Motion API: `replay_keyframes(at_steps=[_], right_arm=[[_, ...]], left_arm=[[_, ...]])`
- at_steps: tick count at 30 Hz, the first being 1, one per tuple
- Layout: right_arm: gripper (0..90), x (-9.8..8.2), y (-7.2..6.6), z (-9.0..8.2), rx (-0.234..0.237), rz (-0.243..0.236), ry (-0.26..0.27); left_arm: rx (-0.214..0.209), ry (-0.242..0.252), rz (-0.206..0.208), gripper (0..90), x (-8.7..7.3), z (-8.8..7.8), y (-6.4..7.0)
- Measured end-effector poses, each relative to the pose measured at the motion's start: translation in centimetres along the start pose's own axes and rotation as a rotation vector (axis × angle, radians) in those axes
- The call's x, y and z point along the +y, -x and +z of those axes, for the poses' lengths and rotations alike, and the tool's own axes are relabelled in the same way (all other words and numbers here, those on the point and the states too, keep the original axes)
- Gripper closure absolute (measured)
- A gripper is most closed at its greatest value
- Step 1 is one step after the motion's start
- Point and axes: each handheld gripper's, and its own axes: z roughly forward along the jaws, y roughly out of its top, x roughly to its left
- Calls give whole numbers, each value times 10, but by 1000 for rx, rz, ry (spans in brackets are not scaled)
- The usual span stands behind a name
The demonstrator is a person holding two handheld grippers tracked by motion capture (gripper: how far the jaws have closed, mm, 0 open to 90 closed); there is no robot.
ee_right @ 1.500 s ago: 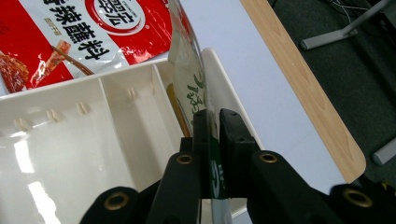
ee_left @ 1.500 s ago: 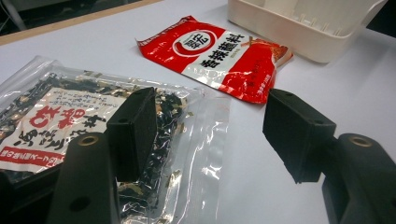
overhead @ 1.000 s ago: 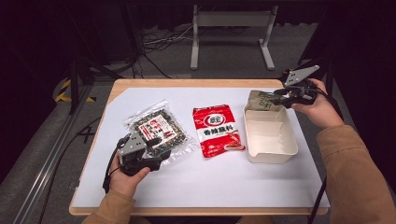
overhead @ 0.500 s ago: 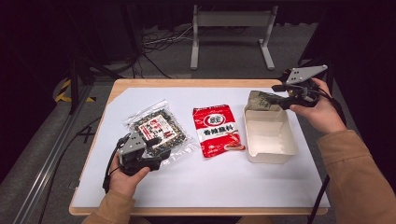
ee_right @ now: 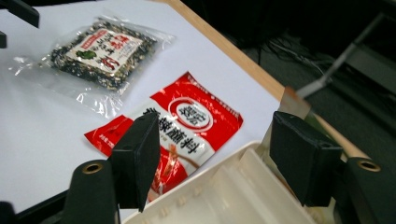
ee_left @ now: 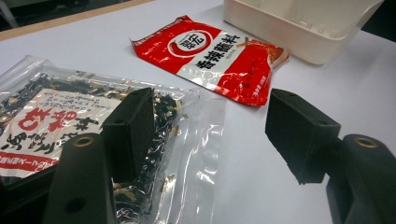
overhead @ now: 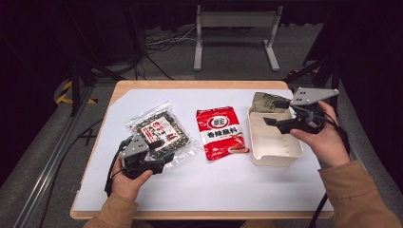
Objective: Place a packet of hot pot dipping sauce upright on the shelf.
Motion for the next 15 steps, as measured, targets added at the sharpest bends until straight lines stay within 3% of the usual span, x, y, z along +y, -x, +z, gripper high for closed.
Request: replay_keyframes(at_steps=[4, 8, 12, 15], right_arm=[[335, -7, -19, 2, 29, 19, 18], [346, -14, -37, 4, 29, 31, 24], [363, -18, -52, 8, 53, 36, 42], [361, -21, -63, 11, 60, 25, 47]], left_arm=[[-45, 6, -14, 324, 1, 1, -1], [-78, 21, -3, 323, 4, 4, -3], [-80, -14, -2, 366, 10, 8, -2], [-80, -47, 21, 391, 15, 10, -1]])
